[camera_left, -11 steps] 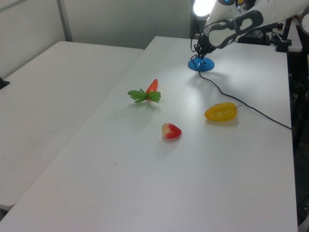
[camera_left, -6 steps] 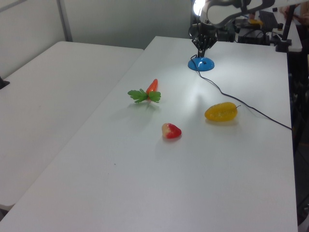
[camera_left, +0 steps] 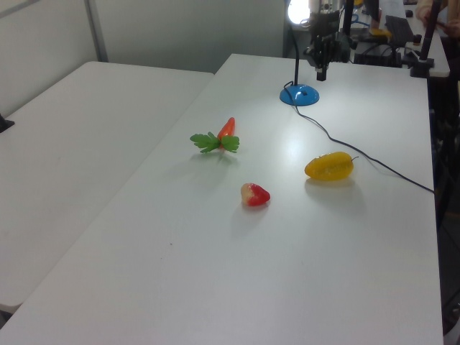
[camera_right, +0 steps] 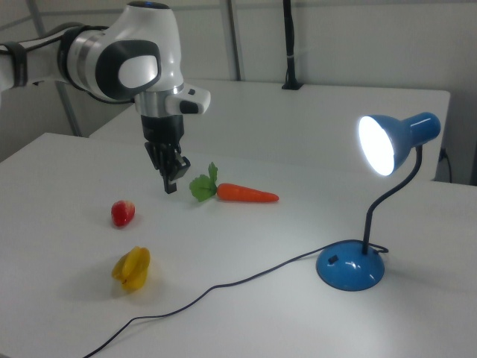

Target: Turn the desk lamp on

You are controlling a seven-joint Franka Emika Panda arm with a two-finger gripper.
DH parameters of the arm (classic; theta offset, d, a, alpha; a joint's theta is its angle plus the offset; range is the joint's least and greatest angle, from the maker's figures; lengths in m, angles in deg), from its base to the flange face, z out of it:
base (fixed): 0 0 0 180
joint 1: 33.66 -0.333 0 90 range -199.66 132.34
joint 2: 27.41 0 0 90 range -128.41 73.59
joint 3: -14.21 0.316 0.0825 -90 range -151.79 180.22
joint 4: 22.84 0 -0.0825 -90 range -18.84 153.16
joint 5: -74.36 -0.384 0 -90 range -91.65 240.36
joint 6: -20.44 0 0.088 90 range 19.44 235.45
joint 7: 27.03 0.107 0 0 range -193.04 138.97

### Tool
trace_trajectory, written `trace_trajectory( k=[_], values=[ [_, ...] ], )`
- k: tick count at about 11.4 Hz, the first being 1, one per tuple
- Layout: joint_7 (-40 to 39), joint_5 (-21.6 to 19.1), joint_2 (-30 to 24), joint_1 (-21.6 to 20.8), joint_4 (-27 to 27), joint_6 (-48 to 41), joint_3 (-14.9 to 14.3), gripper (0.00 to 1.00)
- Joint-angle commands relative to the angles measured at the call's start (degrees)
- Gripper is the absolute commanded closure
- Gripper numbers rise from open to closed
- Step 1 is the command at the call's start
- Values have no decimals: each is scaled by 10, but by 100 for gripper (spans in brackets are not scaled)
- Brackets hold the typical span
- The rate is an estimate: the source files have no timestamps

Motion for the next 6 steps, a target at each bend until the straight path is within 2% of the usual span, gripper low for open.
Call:
trace_trajectory(
  k=[1, 2, 3, 4, 5, 6],
  values=[
    [-120, 11, -86, 83, 67, -6, 84, 75],
    [-139, 15, -86, 85, 61, -14, 83, 61],
    [-140, 22, -86, 85, 60, -15, 82, 38],
    [-140, 25, -84, 86, 53, -16, 80, 11],
    [-139, 25, -74, 87, 28, -31, 78, 0],
    [-141, 25, -64, 97, 5, -53, 77, 0]
  ],
)
